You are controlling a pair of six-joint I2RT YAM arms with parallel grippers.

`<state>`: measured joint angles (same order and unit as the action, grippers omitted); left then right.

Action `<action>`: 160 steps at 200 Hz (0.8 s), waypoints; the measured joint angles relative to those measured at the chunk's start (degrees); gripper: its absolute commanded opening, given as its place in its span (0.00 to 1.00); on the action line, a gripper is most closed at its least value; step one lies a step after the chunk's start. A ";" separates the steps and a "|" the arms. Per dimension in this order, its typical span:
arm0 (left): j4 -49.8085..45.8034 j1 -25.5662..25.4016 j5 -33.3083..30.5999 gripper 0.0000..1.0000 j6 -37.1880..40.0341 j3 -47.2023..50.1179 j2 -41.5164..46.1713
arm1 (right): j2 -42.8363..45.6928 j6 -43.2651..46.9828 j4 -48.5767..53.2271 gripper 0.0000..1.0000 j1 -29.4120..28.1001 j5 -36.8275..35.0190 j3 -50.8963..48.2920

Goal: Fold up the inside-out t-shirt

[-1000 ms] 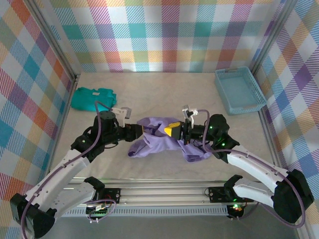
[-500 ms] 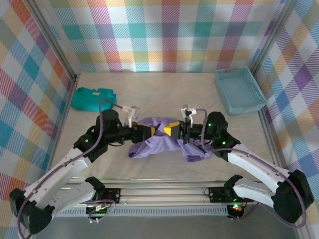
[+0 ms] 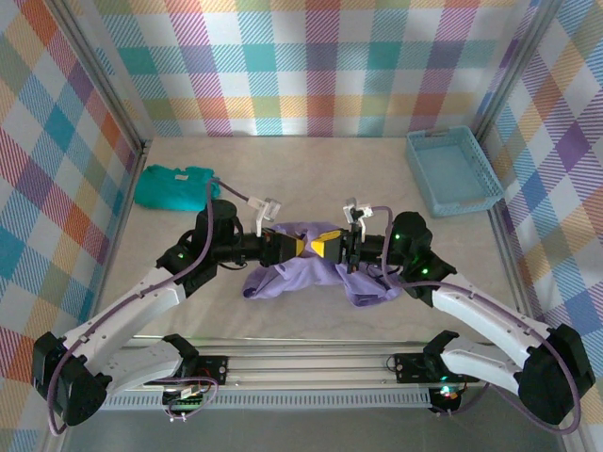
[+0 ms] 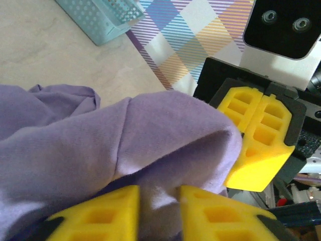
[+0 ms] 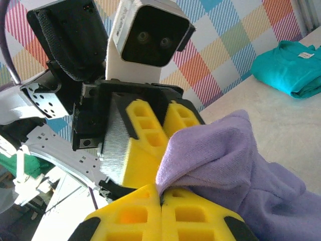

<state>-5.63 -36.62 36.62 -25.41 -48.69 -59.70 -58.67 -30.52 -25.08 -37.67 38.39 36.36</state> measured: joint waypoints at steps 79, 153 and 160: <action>-0.31 0.00 -0.68 0.00 1.27 0.00 2.80 | 0.81 2.32 3.69 0.00 0.02 -1.29 0.15; -4.48 0.00 -3.30 0.28 4.85 -2.01 3.89 | 1.01 3.17 6.54 0.00 0.00 -3.04 1.27; -4.90 0.00 -3.32 0.33 5.35 -2.14 2.91 | 1.01 3.17 6.54 0.00 0.00 -3.02 1.27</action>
<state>-10.52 -36.62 33.30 -20.05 -50.83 -56.80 -57.67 -27.35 -18.55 -37.67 35.38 37.63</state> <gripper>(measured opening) 0.255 0.063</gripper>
